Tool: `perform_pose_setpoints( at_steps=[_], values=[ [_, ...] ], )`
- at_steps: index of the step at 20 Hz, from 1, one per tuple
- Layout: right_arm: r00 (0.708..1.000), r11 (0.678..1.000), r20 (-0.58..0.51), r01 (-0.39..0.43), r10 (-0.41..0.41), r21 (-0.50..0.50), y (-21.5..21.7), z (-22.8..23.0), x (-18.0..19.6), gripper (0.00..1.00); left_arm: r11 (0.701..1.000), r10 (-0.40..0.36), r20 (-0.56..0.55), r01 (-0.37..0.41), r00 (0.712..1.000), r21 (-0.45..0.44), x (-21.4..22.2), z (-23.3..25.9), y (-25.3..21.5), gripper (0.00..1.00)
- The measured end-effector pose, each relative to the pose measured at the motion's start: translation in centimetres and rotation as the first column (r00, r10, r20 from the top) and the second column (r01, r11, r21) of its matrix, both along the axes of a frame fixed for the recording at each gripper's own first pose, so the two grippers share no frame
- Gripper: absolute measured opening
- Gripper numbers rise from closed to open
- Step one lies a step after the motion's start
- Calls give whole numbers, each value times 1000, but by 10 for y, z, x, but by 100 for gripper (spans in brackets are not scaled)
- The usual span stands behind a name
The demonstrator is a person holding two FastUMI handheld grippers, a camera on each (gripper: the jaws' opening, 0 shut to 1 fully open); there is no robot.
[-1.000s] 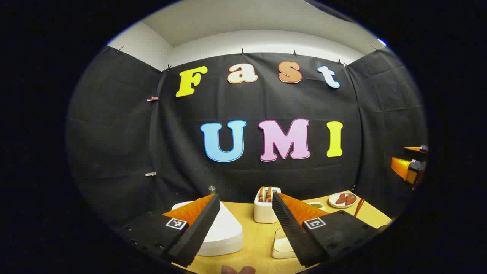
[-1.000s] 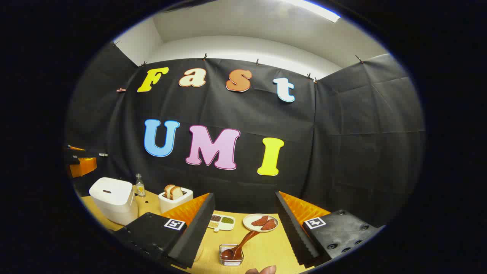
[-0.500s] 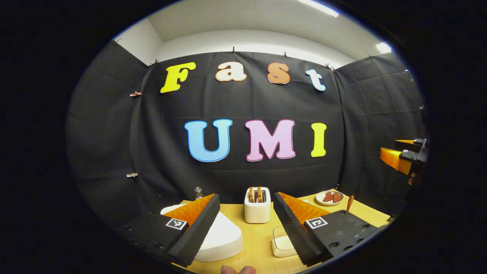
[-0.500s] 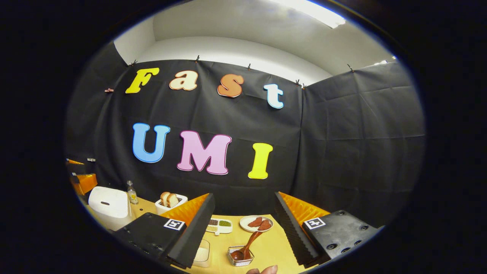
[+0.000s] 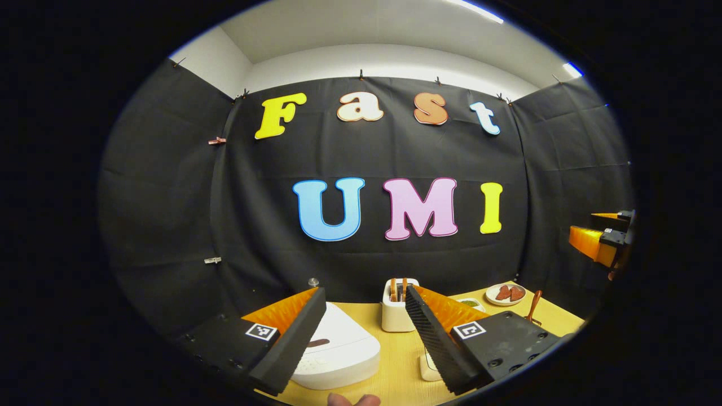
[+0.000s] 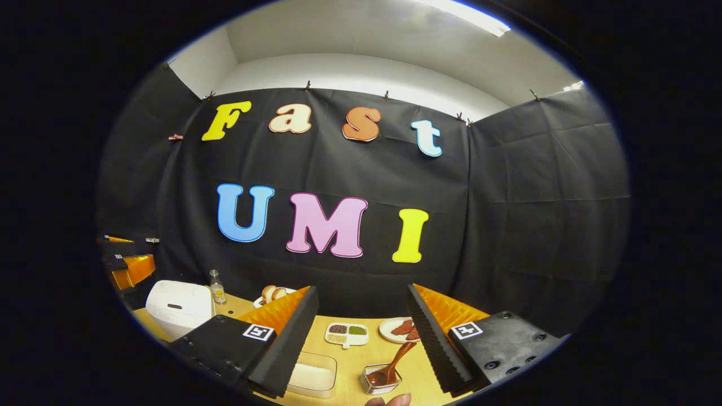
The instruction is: Close the left gripper, press the button to open the rice cooker; take a wooden spoon from the chopstick holder with the right hand, scoop a spoonful of rice and pour it into the rice cooker, then put the wooden spoon back into the chopstick holder.
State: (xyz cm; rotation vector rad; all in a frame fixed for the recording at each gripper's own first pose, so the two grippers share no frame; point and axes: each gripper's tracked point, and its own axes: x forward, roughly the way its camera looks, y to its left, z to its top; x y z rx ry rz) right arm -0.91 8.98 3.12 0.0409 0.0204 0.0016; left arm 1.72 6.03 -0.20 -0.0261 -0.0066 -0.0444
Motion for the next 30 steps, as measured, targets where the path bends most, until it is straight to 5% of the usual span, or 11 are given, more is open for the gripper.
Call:
perform_pose_setpoints(
  at_steps=[7, 11, 13, 14, 19, 23, 26, 30],
  values=[
    [1000, 1000, 4, -5, 5, -9, 7, 2, 6, 98, 1000, -5, -2, 5, 1000, -9, 5, -3, 14, 94],
    [1000, 1000, 5, -3, 3, -27, 8, 2, 9, 98, 996, -85, -38, 84, 996, -26, 12, -13, 16, 40],
    [1000, 1000, 5, 3, -3, -31, 8, 3, 9, 98, 997, -79, -70, 77, 994, -31, 24, -21, 29, 1],
    [1000, 999, 5, 6, -5, -31, 9, 3, 9, 98, 995, -89, -90, 86, 992, -43, 31, -26, 35, 8],
    [1000, 999, -8, 10, -10, -49, 9, -1, 10, 98, 983, -174, -235, 154, 956, -101, 61, -61, 61, 8],
    [1000, 999, -4, 25, -25, -43, 6, 2, 13, 98, 959, -282, -437, 237, 854, -156, 84, -115, 67, 8],
    [999, 998, -7, 35, -36, -52, 1, 1, 13, 98, 946, -314, -539, 214, 781, -242, 105, -149, 74, 7],
    [999, 997, -10, 50, -51, -62, -7, 1, 14, 98, 945, -317, -607, 185, 729, -271, 123, -182, 81, 7]
  ],
)
